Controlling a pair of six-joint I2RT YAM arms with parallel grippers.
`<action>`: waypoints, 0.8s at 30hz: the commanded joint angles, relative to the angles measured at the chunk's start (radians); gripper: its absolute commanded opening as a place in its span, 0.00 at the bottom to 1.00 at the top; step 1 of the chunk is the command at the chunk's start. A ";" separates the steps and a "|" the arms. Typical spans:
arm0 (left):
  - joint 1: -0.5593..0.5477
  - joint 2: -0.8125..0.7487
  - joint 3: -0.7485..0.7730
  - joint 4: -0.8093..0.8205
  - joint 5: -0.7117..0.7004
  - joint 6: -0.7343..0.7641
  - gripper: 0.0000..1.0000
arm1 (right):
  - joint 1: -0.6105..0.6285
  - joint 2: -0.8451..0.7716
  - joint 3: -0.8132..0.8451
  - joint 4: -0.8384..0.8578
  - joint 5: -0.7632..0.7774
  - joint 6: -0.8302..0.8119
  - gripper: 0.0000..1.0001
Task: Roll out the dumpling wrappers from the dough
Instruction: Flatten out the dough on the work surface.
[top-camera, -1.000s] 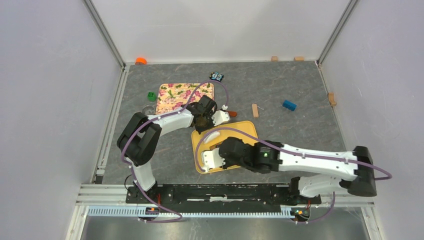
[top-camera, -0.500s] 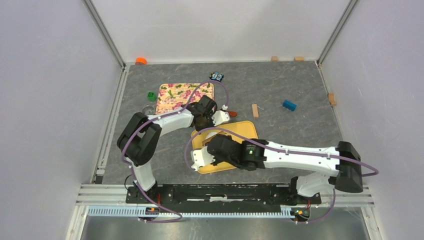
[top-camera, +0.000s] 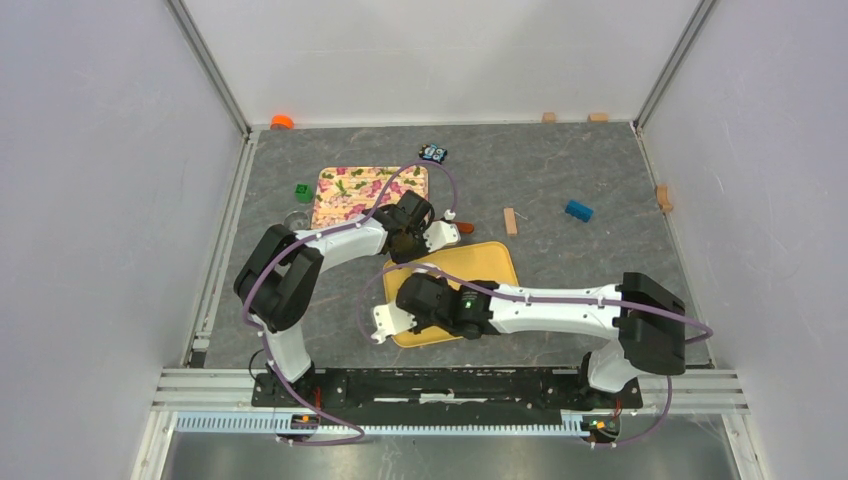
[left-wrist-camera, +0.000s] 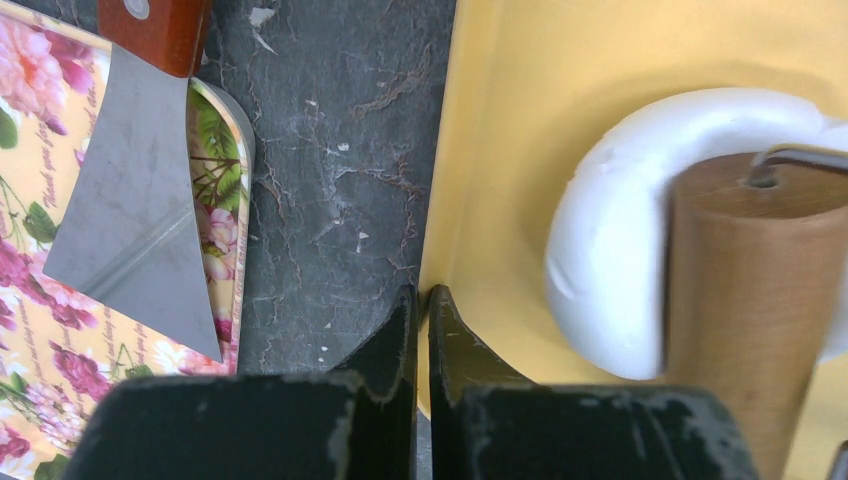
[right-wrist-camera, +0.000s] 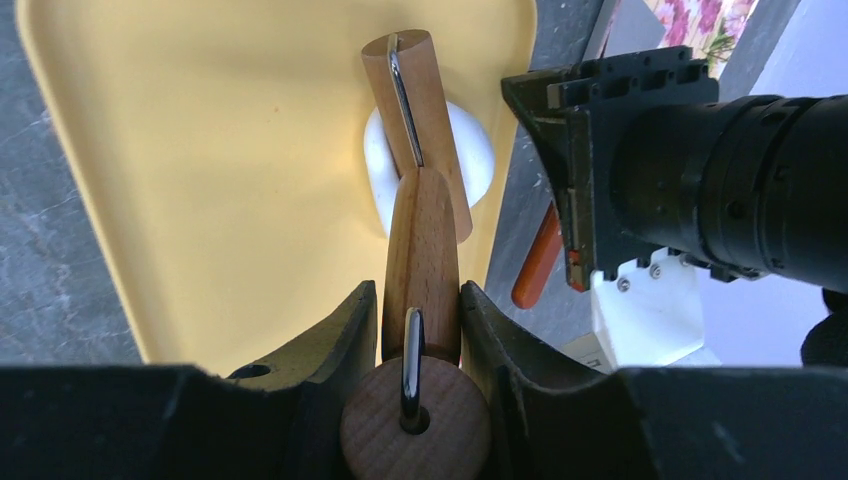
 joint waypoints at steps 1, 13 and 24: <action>0.004 0.126 -0.069 0.006 -0.008 0.021 0.02 | 0.015 -0.045 -0.042 -0.073 -0.019 0.079 0.00; 0.004 0.129 -0.067 0.005 -0.010 0.022 0.02 | -0.028 0.090 -0.047 0.014 0.054 0.070 0.00; 0.002 0.128 -0.069 0.005 -0.008 0.023 0.02 | 0.044 -0.067 -0.132 -0.169 -0.008 0.220 0.00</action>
